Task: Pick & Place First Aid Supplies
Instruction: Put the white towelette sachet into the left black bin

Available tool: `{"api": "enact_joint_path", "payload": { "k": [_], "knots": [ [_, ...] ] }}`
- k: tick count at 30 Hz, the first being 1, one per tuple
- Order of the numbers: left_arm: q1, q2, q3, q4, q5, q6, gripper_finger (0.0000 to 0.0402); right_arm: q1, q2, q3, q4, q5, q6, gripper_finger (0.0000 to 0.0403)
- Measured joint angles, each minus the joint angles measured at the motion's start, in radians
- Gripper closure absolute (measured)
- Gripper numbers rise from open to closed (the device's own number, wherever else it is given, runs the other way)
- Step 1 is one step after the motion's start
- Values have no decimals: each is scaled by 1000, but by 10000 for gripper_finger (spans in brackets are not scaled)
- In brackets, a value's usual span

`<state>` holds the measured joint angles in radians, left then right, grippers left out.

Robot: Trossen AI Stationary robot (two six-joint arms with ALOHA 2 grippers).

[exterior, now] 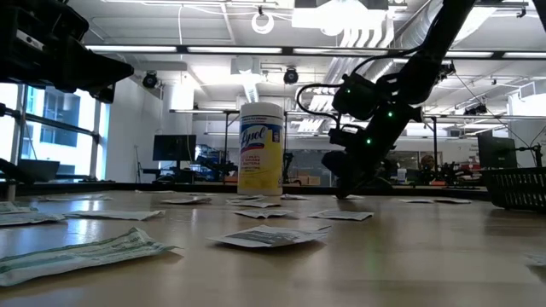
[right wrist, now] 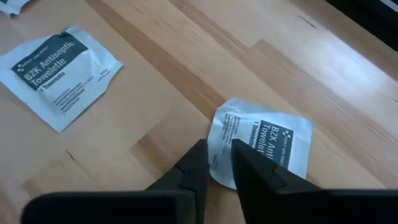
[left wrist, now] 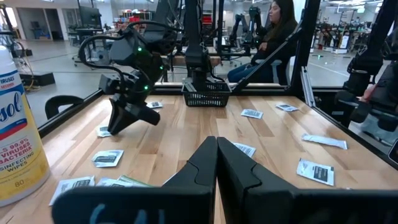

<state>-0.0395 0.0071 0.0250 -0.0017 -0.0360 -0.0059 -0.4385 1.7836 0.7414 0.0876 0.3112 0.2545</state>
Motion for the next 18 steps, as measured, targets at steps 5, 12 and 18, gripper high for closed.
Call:
{"api": "enact_joint_path", "payload": {
  "k": [5, 12, 18],
  "knots": [
    [0, 0, 0, 0, 0, 0, 401, -1, 0, 0, -6, -1, 10, 389],
    [0, 0, 0, 0, 0, 0, 401, 0, -11, -1, -15, -24, 14, 398],
    [0, 0, 0, 0, 0, 0, 401, 19, -97, -8, -66, -79, 9, 400]
  ]
}}
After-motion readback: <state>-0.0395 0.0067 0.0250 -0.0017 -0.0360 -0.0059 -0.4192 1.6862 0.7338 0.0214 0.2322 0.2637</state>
